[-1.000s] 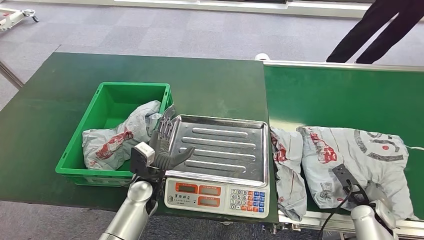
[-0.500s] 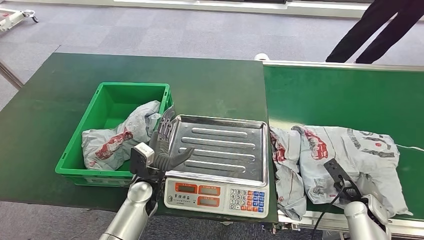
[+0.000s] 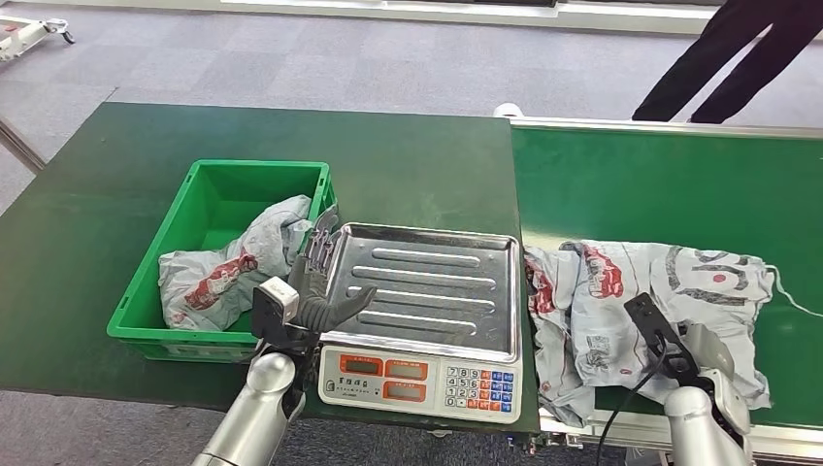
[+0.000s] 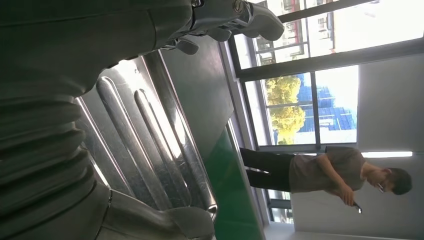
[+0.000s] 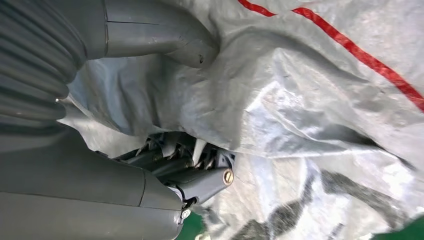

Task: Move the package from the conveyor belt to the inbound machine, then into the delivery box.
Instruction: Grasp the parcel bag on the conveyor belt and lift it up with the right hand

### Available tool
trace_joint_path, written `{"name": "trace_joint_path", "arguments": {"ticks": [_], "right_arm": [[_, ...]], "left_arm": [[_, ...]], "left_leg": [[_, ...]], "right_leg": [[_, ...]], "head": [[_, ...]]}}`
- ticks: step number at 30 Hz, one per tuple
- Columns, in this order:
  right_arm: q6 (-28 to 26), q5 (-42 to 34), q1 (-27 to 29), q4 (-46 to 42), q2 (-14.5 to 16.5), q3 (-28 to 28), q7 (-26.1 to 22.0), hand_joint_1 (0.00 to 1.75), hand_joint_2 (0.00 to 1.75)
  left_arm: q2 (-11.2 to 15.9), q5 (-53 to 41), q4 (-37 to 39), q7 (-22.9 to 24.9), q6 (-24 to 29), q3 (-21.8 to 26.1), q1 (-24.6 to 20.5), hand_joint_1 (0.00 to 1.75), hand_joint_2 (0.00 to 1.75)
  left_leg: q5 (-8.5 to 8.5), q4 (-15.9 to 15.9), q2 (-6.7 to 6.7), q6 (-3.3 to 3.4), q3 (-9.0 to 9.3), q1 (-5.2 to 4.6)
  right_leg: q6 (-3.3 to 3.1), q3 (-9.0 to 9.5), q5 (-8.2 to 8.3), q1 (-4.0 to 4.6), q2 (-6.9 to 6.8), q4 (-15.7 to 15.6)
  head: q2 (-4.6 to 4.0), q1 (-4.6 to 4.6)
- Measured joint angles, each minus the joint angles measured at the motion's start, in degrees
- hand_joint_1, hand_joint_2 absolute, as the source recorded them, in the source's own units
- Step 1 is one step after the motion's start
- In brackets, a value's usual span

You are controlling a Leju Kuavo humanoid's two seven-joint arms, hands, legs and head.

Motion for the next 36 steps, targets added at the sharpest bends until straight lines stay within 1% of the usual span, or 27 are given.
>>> {"name": "trace_joint_path", "arguments": {"ticks": [7,15,18,26,27,30,32,34,36], "right_arm": [[0.97,-1.37,2.24,-5.08,0.84,1.63,-0.44,1.75,1.75],[1.31,-1.78,2.94,-6.93,1.21,2.02,-0.4,1.75,1.75],[0.53,-2.53,3.34,-7.59,1.24,2.03,-1.56,1.75,1.75],[-7.05,-6.07,4.95,-12.2,1.6,2.02,-7.33,1.75,1.75],[-8.76,-7.21,5.42,-13.3,1.78,2.02,-9.04,1.75,1.75],[-15.47,-11.66,7.09,-18.58,2.76,1.98,-16.08,1.75,1.75],[-19.63,-12.88,8.25,-22.65,3.43,1.95,-19.94,1.75,1.75],[-23.59,-12.55,9.37,-26.68,4.17,1.94,-22.63,1.75,1.75],[-26.28,-12.22,10.23,-30.1,4.92,1.94,-24.14,1.75,1.75]], "left_arm": [[0.08,0.0,-0.32,-0.02,0.01,0.0,0.1,0.0,1.75],[0.1,0.0,-0.32,-0.02,0.01,0.0,0.1,0.0,1.75],[0.1,0.0,-0.39,-0.01,0.01,0.0,0.19,0.0,1.75],[0.18,0.01,-1.7,-0.01,0.01,0.01,1.24,0.0,1.75],[0.19,0.04,-1.93,-0.01,0.01,0.01,1.39,0.0,1.75],[0.22,0.2,-2.48,-0.02,0.01,0.0,1.75,0.0,1.75],[0.23,0.38,-2.63,-0.02,0.0,0.0,1.75,0.0,1.75],[0.22,0.57,-2.7,-0.02,0.01,0.0,1.74,0.0,1.75],[0.21,0.66,-2.72,-0.02,0.01,0.0,1.73,0.0,1.75]], "left_leg": [[0.0,0.0,0.01,0.0,-0.01,0.0],[0.0,0.0,0.0,0.0,0.0,0.0],[0.0,0.0,0.0,0.0,-0.01,0.0],[-0.01,0.0,-0.01,0.0,-0.03,0.0],[0.0,0.0,-0.02,0.0,-0.04,0.0],[-0.01,0.0,-0.01,0.0,-0.04,0.0],[-0.01,0.0,-0.01,0.0,-0.05,0.0],[-0.01,-0.01,-0.01,0.0,-0.05,0.0],[-0.01,-0.01,0.01,0.0,-0.04,0.0]], "right_leg": [[0.0,0.0,0.0,0.0,0.01,0.0],[0.0,0.0,0.0,-0.01,0.0,0.0],[0.0,-0.01,0.0,-0.01,0.0,0.0],[0.0,-0.03,-0.01,-0.01,-0.01,0.0],[0.0,-0.03,-0.01,-0.01,-0.01,0.0],[0.0,-0.06,-0.01,-0.01,-0.01,0.0],[0.0,-0.07,-0.01,-0.01,0.0,0.0],[0.0,-0.08,-0.02,0.0,0.0,0.0],[-0.01,-0.08,-0.02,0.0,0.01,0.0]], "head": [[0.0,0.0],[0.0,0.0],[0.0,0.0],[0.0,0.0],[0.0,0.0],[0.0,-0.01],[0.0,-0.01],[0.0,-0.01],[0.0,-0.01]]}}
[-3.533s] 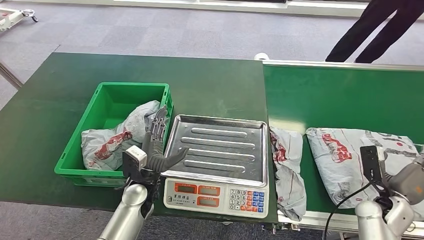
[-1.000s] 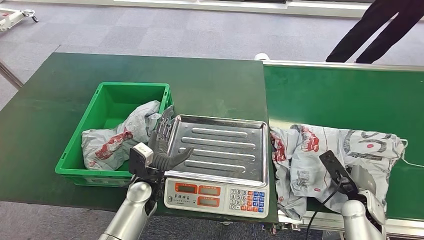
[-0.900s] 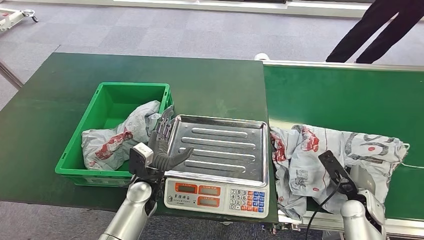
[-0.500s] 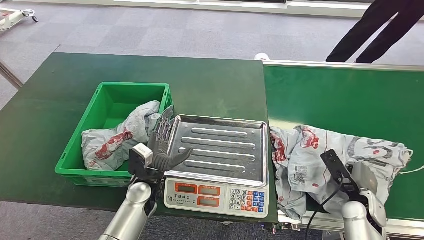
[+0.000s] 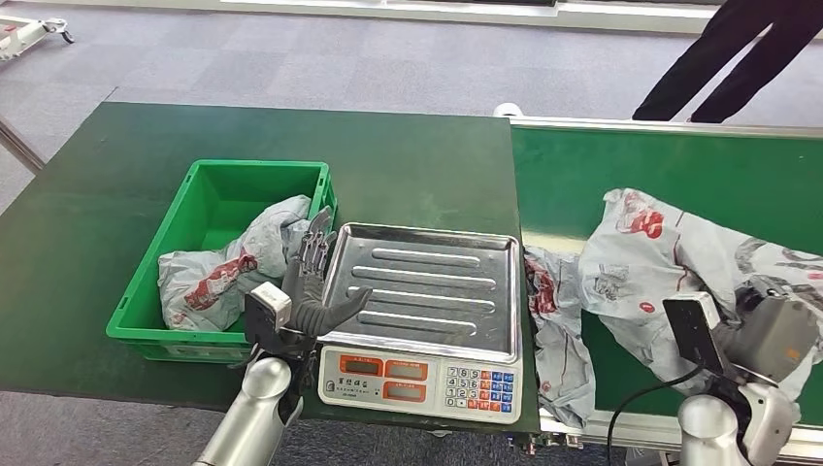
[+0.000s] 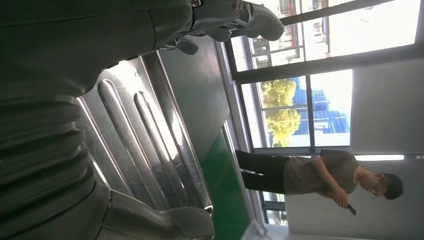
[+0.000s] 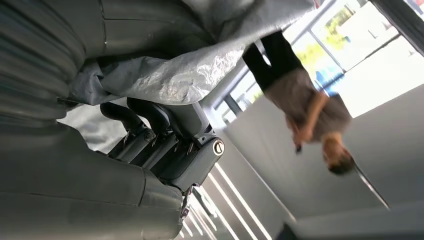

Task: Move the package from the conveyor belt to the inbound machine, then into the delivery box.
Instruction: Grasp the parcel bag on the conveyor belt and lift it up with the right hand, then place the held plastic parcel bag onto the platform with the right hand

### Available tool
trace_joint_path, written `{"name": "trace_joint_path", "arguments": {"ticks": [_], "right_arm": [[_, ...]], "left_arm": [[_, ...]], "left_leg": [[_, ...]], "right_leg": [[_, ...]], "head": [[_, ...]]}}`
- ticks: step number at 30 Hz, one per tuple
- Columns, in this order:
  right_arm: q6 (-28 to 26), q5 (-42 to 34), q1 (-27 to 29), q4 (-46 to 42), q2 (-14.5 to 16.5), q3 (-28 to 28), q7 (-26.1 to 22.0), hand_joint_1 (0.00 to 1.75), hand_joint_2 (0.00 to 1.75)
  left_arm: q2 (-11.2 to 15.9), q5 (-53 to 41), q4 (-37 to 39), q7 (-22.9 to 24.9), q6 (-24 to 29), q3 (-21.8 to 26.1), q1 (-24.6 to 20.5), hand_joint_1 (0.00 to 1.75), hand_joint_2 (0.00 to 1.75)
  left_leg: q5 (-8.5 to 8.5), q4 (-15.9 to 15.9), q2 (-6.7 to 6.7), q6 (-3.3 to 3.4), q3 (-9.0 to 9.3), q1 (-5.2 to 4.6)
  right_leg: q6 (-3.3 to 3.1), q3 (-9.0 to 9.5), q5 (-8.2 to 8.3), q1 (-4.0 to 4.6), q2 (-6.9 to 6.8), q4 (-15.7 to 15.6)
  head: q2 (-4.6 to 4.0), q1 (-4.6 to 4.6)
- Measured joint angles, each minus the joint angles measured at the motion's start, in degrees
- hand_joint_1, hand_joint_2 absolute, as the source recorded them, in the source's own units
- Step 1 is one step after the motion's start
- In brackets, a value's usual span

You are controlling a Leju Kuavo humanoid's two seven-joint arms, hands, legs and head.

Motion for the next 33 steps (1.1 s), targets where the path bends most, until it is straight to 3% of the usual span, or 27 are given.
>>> {"name": "trace_joint_path", "arguments": {"ticks": [9,22,27,33], "right_arm": [[-7.88,-4.64,2.92,-10.06,2.2,0.12,-7.56,1.75,1.75],[-8.29,-6.3,5.15,-16.61,3.38,1.88,-9.68,1.75,1.75],[-4.45,-3.28,3.97,-16.4,3.45,6.47,-10.44,1.75,1.75],[4.02,4.79,-5.08,-8.27,3.44,18.31,-7.04,1.75,1.75]], "left_arm": [[-0.51,1.12,-0.55,0.01,1.31,0.0,0.09,0.0,1.75],[-1.67,1.31,-3.91,0.01,6.09,0.0,0.57,0.0,1.75],[-2.29,0.64,-4.69,0.0,12.51,-0.87,0.94,0.0,1.75],[-3.31,1.17,-4.14,0.0,15.51,-3.2,0.15,0.0,1.75]], "left_leg": [[0.0,0.0,0.01,0.01,0.0,-0.01],[0.0,0.0,0.01,0.01,0.0,0.0],[0.01,-0.01,0.03,0.0,-0.03,0.0],[0.13,-0.01,0.16,-0.04,0.01,0.05]], "right_leg": [[0.0,0.01,0.01,-0.01,0.0,0.0],[0.0,0.02,0.01,-0.01,0.0,0.0],[0.0,0.02,0.01,0.0,0.01,0.01],[-0.02,0.01,0.12,0.04,0.12,0.02]], "head": [[0.0,0.01],[0.0,0.01],[0.0,0.01],[0.0,0.01]]}}
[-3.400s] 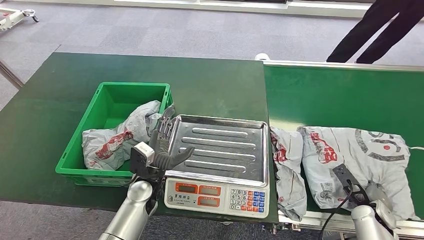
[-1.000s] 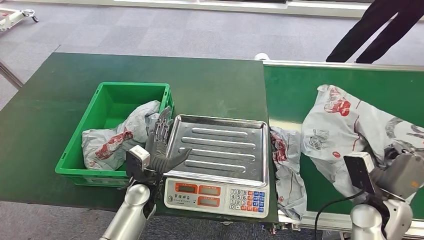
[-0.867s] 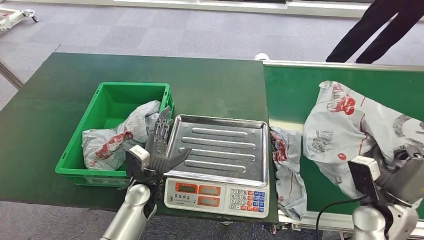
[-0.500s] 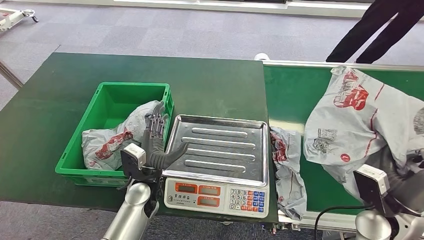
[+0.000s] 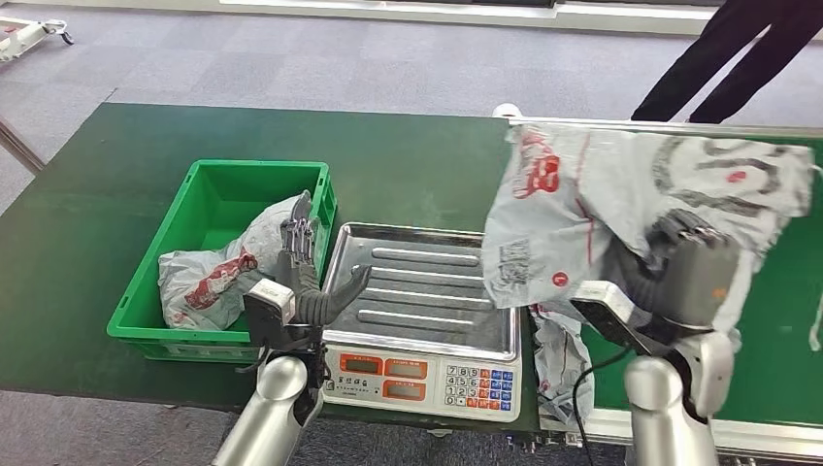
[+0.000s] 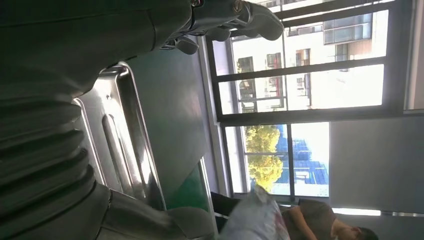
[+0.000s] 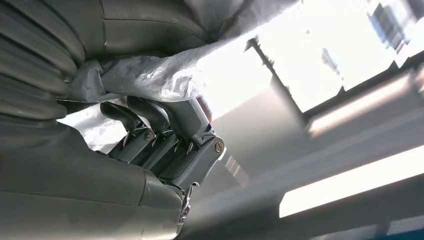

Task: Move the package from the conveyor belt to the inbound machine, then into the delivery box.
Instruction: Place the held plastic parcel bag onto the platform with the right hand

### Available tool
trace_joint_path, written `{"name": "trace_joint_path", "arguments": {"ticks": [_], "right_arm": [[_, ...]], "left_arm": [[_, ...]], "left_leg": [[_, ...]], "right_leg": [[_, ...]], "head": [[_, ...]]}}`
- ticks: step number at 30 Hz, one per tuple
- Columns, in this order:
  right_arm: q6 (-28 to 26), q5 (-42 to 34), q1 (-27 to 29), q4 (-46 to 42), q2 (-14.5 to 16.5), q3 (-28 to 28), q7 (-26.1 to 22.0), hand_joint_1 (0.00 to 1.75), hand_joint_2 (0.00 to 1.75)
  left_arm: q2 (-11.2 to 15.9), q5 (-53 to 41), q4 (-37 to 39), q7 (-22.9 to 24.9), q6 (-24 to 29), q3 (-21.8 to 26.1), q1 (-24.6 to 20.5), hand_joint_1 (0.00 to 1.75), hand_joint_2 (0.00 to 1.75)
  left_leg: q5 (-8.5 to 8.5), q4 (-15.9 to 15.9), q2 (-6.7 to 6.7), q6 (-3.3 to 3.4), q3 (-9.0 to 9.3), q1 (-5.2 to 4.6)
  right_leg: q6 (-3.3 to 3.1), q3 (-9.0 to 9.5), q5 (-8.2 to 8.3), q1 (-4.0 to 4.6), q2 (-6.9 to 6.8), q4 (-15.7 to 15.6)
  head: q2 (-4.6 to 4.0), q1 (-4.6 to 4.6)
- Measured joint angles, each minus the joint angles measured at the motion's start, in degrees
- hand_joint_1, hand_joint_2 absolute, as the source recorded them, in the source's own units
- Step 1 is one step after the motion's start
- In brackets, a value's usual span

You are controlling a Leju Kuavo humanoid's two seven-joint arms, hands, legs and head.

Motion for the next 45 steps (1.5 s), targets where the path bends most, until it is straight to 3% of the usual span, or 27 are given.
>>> {"name": "trace_joint_path", "arguments": {"ticks": [7,15,27,45], "right_arm": [[1.55,-1.4,-7.39,15.55,-0.02,16.67,1.17,1.75,1.75],[3.94,-8.55,-11.82,25.92,-0.03,27.18,-0.55,1.75,1.75],[6.39,-8.79,-15.64,35.88,-0.02,34.5,-0.55,1.75,1.75],[6.39,-8.77,-16.29,38.53,-0.02,36.09,-0.41,1.75,1.75]], "left_arm": [[-0.84,0.58,0.99,0.02,0.24,-0.15,-0.67,0.0,1.75],[-0.96,0.56,3.08,0.02,0.48,-1.17,-1.62,0.0,1.75],[-0.93,0.63,5.65,0.02,-0.04,-1.96,-2.44,0.0,1.75],[-0.93,0.63,6.72,0.01,-0.06,-1.96,-2.84,0.0,1.75]], "left_leg": [[0.04,0.0,-0.05,-0.02,-0.01,0.05],[0.02,0.0,-0.07,-0.01,-0.04,0.04],[0.03,0.0,-0.07,-0.02,-0.04,0.05],[0.03,0.0,-0.07,-0.02,-0.04,0.05]], "right_leg": [[-0.02,-0.02,0.02,0.04,-0.02,0.02],[-0.01,-0.05,0.0,0.03,-0.03,0.02],[-0.02,-0.06,0.01,0.04,-0.04,0.02],[-0.01,-0.06,0.01,0.04,-0.04,0.02]], "head": [[0.0,-0.02],[0.0,-0.01],[0.0,-0.02],[0.0,-0.01]]}}
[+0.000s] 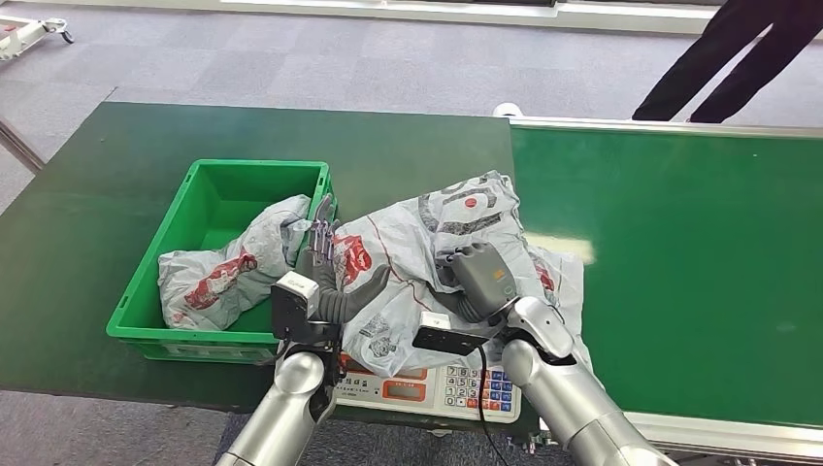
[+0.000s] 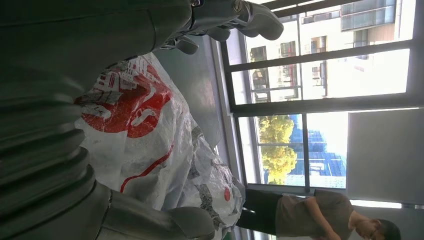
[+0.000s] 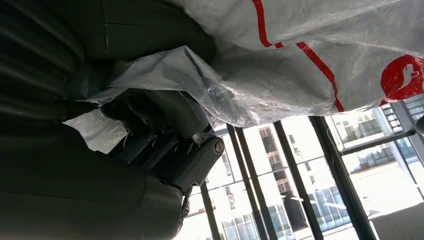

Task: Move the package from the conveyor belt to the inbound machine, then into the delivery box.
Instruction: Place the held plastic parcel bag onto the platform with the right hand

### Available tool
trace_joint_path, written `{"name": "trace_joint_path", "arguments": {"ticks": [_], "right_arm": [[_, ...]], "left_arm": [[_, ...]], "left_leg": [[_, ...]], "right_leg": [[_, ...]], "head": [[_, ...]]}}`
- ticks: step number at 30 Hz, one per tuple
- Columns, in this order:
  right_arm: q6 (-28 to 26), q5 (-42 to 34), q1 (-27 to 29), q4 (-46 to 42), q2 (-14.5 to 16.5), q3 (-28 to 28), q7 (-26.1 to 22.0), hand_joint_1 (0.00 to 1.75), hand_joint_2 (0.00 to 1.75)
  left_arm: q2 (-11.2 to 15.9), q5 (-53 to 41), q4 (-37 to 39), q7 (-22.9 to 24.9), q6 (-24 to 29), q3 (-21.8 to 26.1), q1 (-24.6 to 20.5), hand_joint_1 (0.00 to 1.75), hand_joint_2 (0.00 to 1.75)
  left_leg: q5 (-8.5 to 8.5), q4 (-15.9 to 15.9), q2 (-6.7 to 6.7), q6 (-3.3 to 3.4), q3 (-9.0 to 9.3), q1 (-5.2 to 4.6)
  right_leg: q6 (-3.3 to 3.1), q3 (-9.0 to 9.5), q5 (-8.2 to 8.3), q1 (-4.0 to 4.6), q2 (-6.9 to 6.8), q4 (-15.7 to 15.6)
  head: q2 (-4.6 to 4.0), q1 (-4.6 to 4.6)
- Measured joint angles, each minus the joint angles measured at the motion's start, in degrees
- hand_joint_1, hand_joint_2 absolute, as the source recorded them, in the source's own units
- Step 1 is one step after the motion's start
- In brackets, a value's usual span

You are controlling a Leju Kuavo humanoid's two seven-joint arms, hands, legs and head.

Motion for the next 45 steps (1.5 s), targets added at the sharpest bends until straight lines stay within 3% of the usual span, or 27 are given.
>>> {"name": "trace_joint_path", "arguments": {"ticks": [3,4,7,8,14,17,18,21,27,36,41,45], "right_arm": [[0.0,0.0,-0.01,0.11,0.0,0.01,0.0,1.75,1.75],[-0.01,0.0,-0.01,0.15,0.0,0.01,0.0,1.52,1.75],[-0.14,-0.4,-0.05,0.27,0.0,0.02,0.03,0.21,1.75],[-0.27,-0.92,-0.06,0.31,-0.01,0.02,-0.07,0.0,1.75],[-2.42,-8.16,0.49,-0.86,-0.49,-0.6,-3.93,0.0,1.75],[-3.54,-11.33,1.62,-3.83,-1.48,-1.38,-5.36,0.0,0.44],[-4.13,-11.75,2.05,-5.06,-1.89,-1.54,-5.64,0.0,0.44],[-5.38,-12.97,3.06,-8.61,-3.03,-1.72,-6.5,0.0,1.75],[-1.7,-24.14,4.99,-18.01,-5.47,-1.95,-8.3,0.0,1.75],[3.24,-27.69,5.49,-22.98,-7.8,-2.75,-8.41,0.0,1.75],[0.59,-27.49,5.66,-24.75,-8.28,-3.22,-8.44,0.0,1.75],[-5.14,-27.42,7.09,-28.13,-9.14,-5.39,-8.1,0.0,1.75]], "left_arm": [[0.0,0.0,0.01,-0.01,-0.01,0.0,-0.02,0.0,1.75],[0.0,0.0,0.01,-0.01,-0.01,0.0,-0.02,0.0,1.75],[0.0,0.0,0.01,-0.01,0.0,0.0,-0.03,0.0,1.75],[0.0,0.0,0.01,-0.01,0.01,0.0,-0.03,0.0,1.75],[0.0,0.07,0.32,0.01,0.01,-0.02,-0.15,0.0,1.75],[0.0,0.11,0.79,0.01,-0.14,-0.26,-0.19,0.0,1.75],[0.0,0.11,0.95,0.01,-0.22,-0.39,-0.2,0.0,1.75],[0.01,0.19,1.34,0.01,-0.37,-0.65,-0.22,0.0,1.75],[0.0,0.53,2.17,0.01,-0.97,-0.87,-0.67,0.0,1.75],[0.0,1.28,2.52,0.01,-2.12,-0.86,-1.06,0.0,1.75],[0.0,1.19,2.52,0.01,-2.49,-0.85,-1.06,0.0,1.75],[0.04,1.05,2.48,0.01,-2.34,-0.8,-1.03,0.0,1.75]], "left_leg": [[0.0,0.0,0.0,0.0,0.0,0.0],[0.0,0.0,0.0,0.0,0.0,0.0],[0.0,0.0,0.0,0.0,0.0,0.0],[0.0,0.0,0.0,0.0,0.0,0.0],[0.0,0.01,0.01,0.0,0.01,0.0],[0.0,0.01,0.01,0.0,0.0,-0.01],[0.0,0.01,0.01,0.0,0.0,-0.01],[-0.01,0.01,0.04,0.0,0.0,-0.01],[-0.01,0.01,0.04,0.0,-0.01,-0.01],[-0.01,0.01,0.06,0.0,-0.01,-0.01],[-0.01,0.01,0.04,0.0,-0.01,-0.01],[-0.02,0.01,0.01,0.01,-0.03,-0.01]], "right_leg": [[0.0,0.0,0.0,0.0,0.0,0.0],[0.0,0.0,0.0,0.0,0.0,0.0],[0.0,0.0,0.0,0.0,0.0,0.0],[0.0,0.0,0.0,0.0,0.0,0.0],[0.0,-0.02,0.0,0.0,0.0,0.0],[0.0,-0.02,0.0,-0.01,0.0,0.0],[0.0,-0.03,0.0,-0.01,0.01,0.0],[0.0,-0.04,0.0,-0.01,0.02,0.0],[0.0,-0.06,0.0,-0.01,0.02,-0.01],[0.0,-0.05,0.01,-0.01,0.03,0.0],[-0.01,-0.05,0.01,-0.01,0.03,0.0],[0.0,-0.05,0.0,-0.01,0.01,-0.01]], "head": [[0.0,0.01],[0.0,0.01],[0.0,0.01],[0.0,0.0],[0.0,0.0],[0.0,0.0],[0.0,0.01],[0.0,0.01],[0.0,-0.01],[0.0,0.01],[0.0,0.0],[0.0,0.01]]}}
